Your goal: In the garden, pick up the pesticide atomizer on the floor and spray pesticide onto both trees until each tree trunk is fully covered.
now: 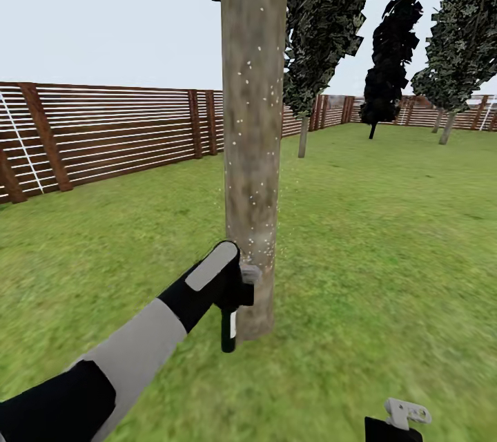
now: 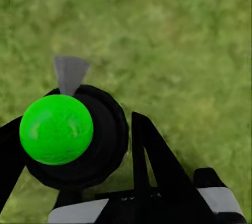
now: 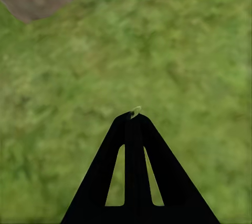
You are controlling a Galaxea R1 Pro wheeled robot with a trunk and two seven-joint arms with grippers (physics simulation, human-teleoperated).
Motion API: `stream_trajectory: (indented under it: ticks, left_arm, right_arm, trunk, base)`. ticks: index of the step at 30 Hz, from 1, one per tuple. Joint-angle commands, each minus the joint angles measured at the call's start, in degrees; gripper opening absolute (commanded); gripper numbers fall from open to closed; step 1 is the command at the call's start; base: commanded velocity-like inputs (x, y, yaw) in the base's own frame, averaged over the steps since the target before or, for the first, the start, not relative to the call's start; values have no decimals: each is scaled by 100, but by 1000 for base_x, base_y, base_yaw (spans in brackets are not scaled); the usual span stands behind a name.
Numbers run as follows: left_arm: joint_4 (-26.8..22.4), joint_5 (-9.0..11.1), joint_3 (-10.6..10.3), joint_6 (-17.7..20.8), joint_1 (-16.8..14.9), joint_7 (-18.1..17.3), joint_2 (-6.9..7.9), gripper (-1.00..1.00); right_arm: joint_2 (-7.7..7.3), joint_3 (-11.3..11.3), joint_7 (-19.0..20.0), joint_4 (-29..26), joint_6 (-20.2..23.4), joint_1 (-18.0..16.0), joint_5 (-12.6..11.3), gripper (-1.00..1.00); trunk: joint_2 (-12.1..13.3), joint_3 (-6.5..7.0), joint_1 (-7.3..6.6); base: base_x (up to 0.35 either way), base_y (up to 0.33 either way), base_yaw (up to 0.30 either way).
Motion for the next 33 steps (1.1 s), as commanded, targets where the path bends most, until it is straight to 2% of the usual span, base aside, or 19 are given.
stream_trajectory:
  ticks: [1,2,4,7,12,13,17,18,20,23,26,33]
  left_arm:
    - [-1,34,-195,45,-2,82,1,-100]
    - [6,28,-388,41,2,124,-5,-100]
    - [-1,48,-527,61,-11,318,-15,-100]
    - [-4,89,-582,67,-214,449,-15,-100]
    - [-11,130,-589,67,-965,473,-15,-100]
    - [-12,206,-584,67,-1197,470,-15,-100]
    - [-49,820,-585,67,-1907,481,-15,-100]
    - [-59,1019,-586,67,-2216,483,-15,-100]
    - [-64,1338,-586,67,-2575,487,-15,-100]
    - [-62,1637,-586,67,-3009,498,-15,-100]
    - [-58,1700,-586,67,-3215,494,-15,-100]
    - [-156,1632,-581,44,-3250,501,-15,-100]
  right_arm:
    - [-6,13,-58,-10,3,-1,-63,-100]
    - [-6,14,-58,-9,4,0,-65,-100]
    - [-1,15,-58,-8,5,1,-67,-100]
    - [2,21,-63,-14,5,1,-67,-100]
    - [3,28,-66,-17,5,1,-68,-100]
    - [3,30,-66,-17,5,1,-68,-100]
    - [3,46,-67,-17,6,1,-68,-100]
    - [3,45,-67,-17,5,1,-68,-100]
    - [3,46,-67,-17,6,1,-68,-100]
    - [3,49,-67,-17,8,1,-68,-100]
    - [3,50,-67,-17,8,1,-68,-100]
    - [0,42,-62,-14,0,1,-68,-100]
  trunk:
    - [-3,-5,0]
    - [-3,-5,0]
    - [-3,-5,0]
    - [-3,-5,0]
    - [-3,-5,0]
    - [-3,-5,0]
    - [-3,-5,0]
    - [-3,-5,0]
    - [-3,-5,0]
    - [-3,-5,0]
    - [-3,-5,0]
    - [-3,-5,0]
  base:
    - [0,0,0]
    - [0,0,0]
    - [0,0,0]
    - [0,0,0]
    - [0,0,0]
    - [0,0,0]
    - [0,0,0]
    - [0,0,0]
    - [0,0,0]
    - [0,0,0]
    - [0,0,0]
    - [0,0,0]
